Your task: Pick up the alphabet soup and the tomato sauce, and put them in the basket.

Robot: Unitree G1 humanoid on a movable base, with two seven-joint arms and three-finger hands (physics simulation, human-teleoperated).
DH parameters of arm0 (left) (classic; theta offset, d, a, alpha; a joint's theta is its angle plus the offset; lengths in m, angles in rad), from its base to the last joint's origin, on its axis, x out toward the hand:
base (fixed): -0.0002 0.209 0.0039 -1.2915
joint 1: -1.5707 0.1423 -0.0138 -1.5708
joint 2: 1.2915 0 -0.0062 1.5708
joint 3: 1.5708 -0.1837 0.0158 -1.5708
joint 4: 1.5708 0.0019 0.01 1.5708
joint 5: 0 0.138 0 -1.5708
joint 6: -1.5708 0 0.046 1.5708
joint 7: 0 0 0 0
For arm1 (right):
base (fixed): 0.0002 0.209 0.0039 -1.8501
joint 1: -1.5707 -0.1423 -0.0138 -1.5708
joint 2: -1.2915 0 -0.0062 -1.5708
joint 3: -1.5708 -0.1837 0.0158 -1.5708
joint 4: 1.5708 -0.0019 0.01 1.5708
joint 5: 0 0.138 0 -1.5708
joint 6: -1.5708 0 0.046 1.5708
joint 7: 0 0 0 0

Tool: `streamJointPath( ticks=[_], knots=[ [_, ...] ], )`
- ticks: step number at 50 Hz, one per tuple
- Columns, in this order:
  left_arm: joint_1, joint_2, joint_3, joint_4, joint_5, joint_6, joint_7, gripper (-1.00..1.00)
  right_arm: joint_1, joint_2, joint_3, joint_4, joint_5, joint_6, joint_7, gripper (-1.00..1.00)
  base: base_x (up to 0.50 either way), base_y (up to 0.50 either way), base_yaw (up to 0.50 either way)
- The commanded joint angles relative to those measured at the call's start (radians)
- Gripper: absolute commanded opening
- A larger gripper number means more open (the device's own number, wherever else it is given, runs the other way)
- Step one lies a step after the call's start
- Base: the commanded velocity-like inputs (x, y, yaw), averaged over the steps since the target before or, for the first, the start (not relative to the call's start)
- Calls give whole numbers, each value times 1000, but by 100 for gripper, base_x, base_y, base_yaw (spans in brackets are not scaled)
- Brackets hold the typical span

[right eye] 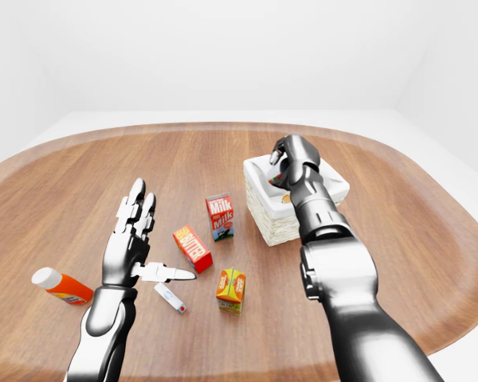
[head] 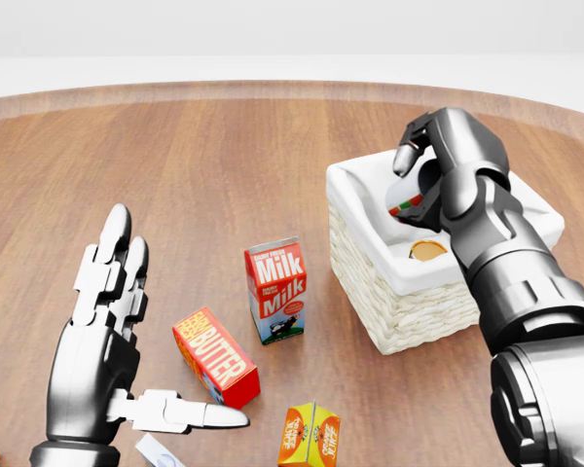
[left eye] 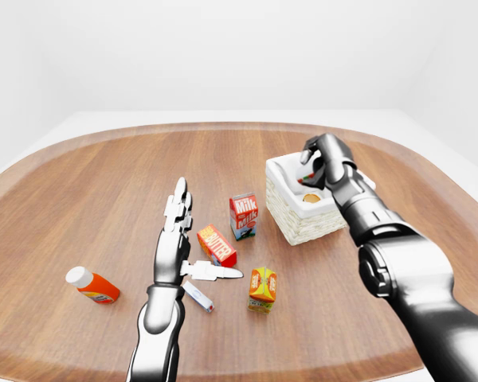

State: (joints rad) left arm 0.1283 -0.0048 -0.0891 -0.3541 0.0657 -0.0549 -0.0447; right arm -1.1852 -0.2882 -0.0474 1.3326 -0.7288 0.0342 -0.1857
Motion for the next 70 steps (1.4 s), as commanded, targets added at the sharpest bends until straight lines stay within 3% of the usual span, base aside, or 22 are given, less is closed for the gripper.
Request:
streamJointPath(
  ticks=[1,29,33,46,57,59,61,70],
  knots=[
    [5,5,-2,1,17,2,-1,100,4,-8,-9,7,4,6,-35,-100,0,0,0],
    [3,5,1,5,13,2,0,100,43,-19,-21,15,-2,26,-49,-100,0,0,0],
    [2,4,1,-2,13,10,1,100,38,-19,-21,15,-2,27,-47,-100,0,0,0],
    [-3,4,5,11,10,2,3,100,37,-22,-21,15,-3,27,-47,-100,0,0,0],
    [-4,4,4,3,11,12,3,100,35,-22,-22,15,-5,28,-44,-100,0,0,0],
    [-2,4,3,5,11,9,3,100,34,-22,-22,14,-4,27,-44,-21,0,0,0],
    [-1,4,3,2,11,10,3,100,34,-21,-21,14,-5,27,-41,100,0,0,0],
    [-4,4,3,3,11,12,4,100,32,-22,-21,14,-5,24,-42,100,0,0,0]
  ],
)
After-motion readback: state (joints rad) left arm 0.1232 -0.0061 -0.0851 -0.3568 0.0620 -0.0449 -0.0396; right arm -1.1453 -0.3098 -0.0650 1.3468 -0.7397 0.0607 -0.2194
